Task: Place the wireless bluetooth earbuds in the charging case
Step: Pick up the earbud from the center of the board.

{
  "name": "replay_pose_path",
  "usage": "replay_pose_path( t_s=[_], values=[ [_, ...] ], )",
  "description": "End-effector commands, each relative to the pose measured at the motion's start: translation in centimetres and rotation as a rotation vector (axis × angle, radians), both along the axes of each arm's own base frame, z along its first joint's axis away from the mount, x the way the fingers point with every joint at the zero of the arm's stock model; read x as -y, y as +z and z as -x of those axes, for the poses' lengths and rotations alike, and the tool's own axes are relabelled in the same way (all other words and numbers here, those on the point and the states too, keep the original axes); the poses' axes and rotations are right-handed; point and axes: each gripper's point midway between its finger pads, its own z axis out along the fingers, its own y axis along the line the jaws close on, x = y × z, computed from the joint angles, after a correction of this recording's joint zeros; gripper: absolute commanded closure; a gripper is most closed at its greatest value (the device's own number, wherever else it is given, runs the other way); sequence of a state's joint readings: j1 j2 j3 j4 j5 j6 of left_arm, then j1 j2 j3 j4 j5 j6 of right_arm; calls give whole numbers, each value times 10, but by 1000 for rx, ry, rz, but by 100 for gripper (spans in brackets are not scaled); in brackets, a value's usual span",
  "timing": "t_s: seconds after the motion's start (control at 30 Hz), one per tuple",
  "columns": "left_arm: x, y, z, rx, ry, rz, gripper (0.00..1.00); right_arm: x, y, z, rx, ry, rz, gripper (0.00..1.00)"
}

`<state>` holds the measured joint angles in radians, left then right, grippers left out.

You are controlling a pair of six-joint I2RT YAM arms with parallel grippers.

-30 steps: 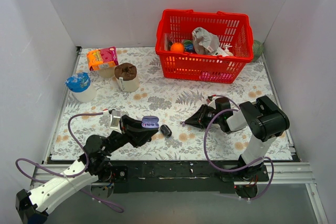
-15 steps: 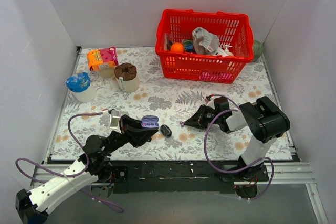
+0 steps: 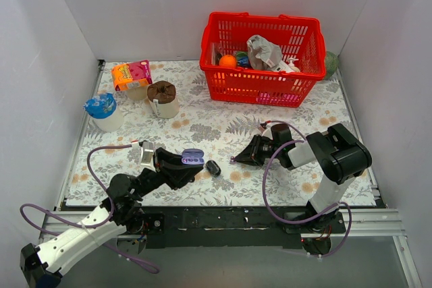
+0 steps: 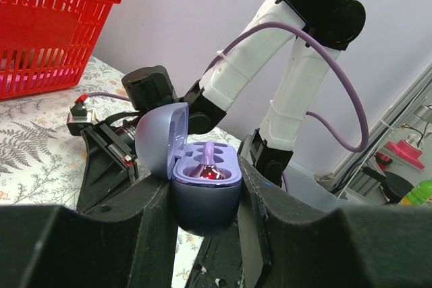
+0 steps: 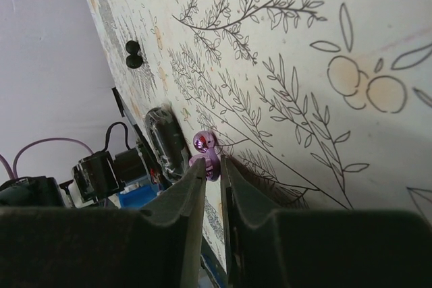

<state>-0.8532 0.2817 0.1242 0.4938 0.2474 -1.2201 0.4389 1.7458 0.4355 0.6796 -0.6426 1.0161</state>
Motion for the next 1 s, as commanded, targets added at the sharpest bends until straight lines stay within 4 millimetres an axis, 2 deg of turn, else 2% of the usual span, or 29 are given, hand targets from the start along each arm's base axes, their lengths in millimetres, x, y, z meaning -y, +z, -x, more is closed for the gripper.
replay_pose_path(
  t_s=[0.0, 0.27, 0.37, 0.4, 0.5, 0.63, 0.7, 0.73, 0.77, 0.8, 0.83, 0.87, 0.9, 0.97],
  values=[
    [-2, 5, 3, 17, -1, 9, 100, 18, -44, 22, -111, -10, 168, 77],
    [-2, 5, 3, 21, 0, 4, 100, 13, -44, 23, -108, 2, 167, 82],
    [-2, 6, 2, 22, 0, 3, 100, 13, -42, 23, -100, 2, 163, 85],
    [-2, 6, 2, 24, 2, 4, 100, 13, -40, 22, -90, 1, 158, 89],
    [-2, 7, 2, 28, 2, 3, 100, 12, -32, 18, -50, -2, 148, 99],
    [-2, 8, 2, 32, 4, 0, 100, 14, -13, 15, 28, 10, 147, 99],
    [-3, 9, 2, 34, 8, -6, 100, 16, -3, 7, 120, 35, 184, 99],
    [-3, 8, 1, 35, 10, -8, 100, 16, 14, 1, 191, 41, 189, 99],
    [-3, 9, 1, 37, 12, -7, 100, 19, 23, 0, 207, 58, 221, 99],
    [-4, 9, 1, 40, 16, -6, 100, 23, 30, -5, 309, 102, 268, 99],
    [-4, 8, 1, 41, 17, -7, 100, 23, 56, -10, 405, 117, 267, 99],
    [-4, 8, 1, 40, 17, -3, 100, 28, 59, -1, 408, 167, 314, 99],
    [-5, 7, 1, 43, 19, 9, 100, 22, 85, -9, 548, 234, 333, 99],
    [-4, 5, 1, 47, 18, 17, 100, 20, 120, -3, 682, 310, 357, 99]
  ],
)
